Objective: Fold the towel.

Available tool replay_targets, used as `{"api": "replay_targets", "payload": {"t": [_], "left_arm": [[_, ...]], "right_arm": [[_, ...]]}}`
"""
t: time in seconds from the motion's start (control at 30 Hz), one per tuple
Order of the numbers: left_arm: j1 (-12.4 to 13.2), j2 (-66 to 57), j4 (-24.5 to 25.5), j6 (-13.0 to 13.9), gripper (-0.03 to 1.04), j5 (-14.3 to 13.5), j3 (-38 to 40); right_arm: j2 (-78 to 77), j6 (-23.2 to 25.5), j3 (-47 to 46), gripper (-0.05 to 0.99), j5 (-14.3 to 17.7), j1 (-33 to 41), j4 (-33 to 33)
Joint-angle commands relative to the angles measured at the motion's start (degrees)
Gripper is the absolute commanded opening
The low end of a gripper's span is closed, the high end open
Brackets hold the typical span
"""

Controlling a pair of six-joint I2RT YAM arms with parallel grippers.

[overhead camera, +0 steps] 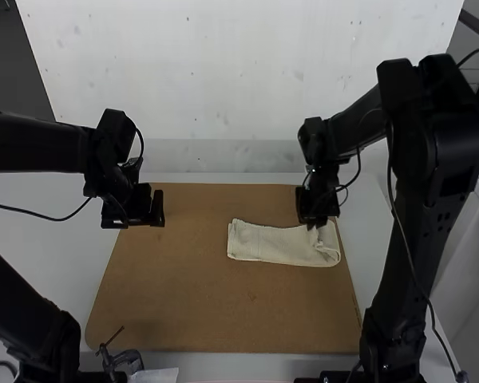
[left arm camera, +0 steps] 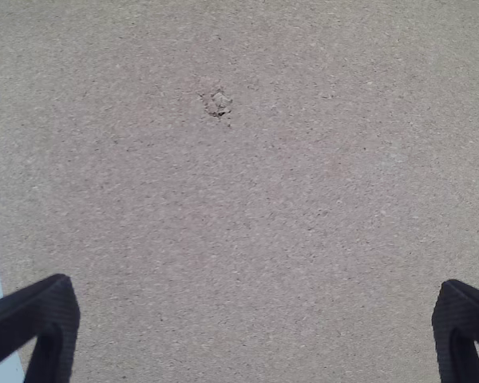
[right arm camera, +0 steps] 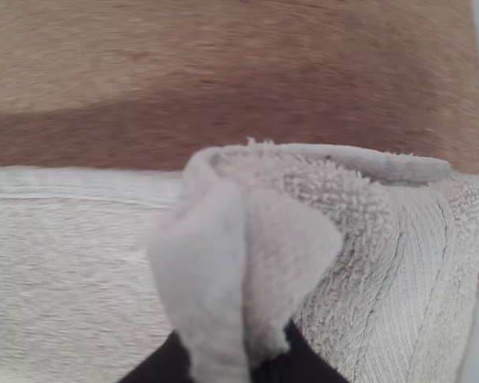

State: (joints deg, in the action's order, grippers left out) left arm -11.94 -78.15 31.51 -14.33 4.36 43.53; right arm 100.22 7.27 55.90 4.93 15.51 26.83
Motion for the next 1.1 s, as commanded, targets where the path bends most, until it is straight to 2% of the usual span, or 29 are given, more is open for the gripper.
{"api": "replay_targets", "payload": {"t": [0.0, 0.27, 0.43, 0.63, 0.93, 0.97, 1.03, 1.07], "left_arm": [[1.7, 2.5, -0.3, 1.8, 1.00, 0.2, -0.7], [5.2, 4.5, -0.2, 3.7, 1.00, 0.4, -2.3], [7.0, 5.6, -0.2, 5.0, 1.00, 0.6, -3.3], [7.3, 6.2, -0.3, 5.2, 1.00, 0.8, -4.3], [8.0, 6.1, -0.7, 5.5, 1.00, 1.3, -5.3], [8.0, 6.2, -0.7, 5.5, 1.00, 1.5, -5.4], [8.0, 6.1, -1.0, 5.5, 1.00, 1.5, -5.6], [8.0, 6.0, -1.2, 5.5, 1.00, 1.6, -5.6]], "right_arm": [[3.7, 7.6, 5.4, 0.02, 3.2, 8.0, 1.6], [12.0, 14.1, 15.6, 0.02, 5.1, 19.5, 5.8], [15.7, 15.7, 21.8, 0.02, 7.0, 23.7, 8.1], [21.1, 17.0, 29.8, 0.02, 7.7, 25.8, 11.8], [24.1, 17.4, 33.9, 0.02, 7.6, 27.8, 12.9], [24.1, 17.4, 33.9, 0.10, 7.6, 27.7, 12.8], [22.8, 17.4, 33.9, 0.34, 7.5, 27.5, 12.9], [21.8, 17.4, 33.7, 0.42, 7.4, 27.3, 12.9]]}}
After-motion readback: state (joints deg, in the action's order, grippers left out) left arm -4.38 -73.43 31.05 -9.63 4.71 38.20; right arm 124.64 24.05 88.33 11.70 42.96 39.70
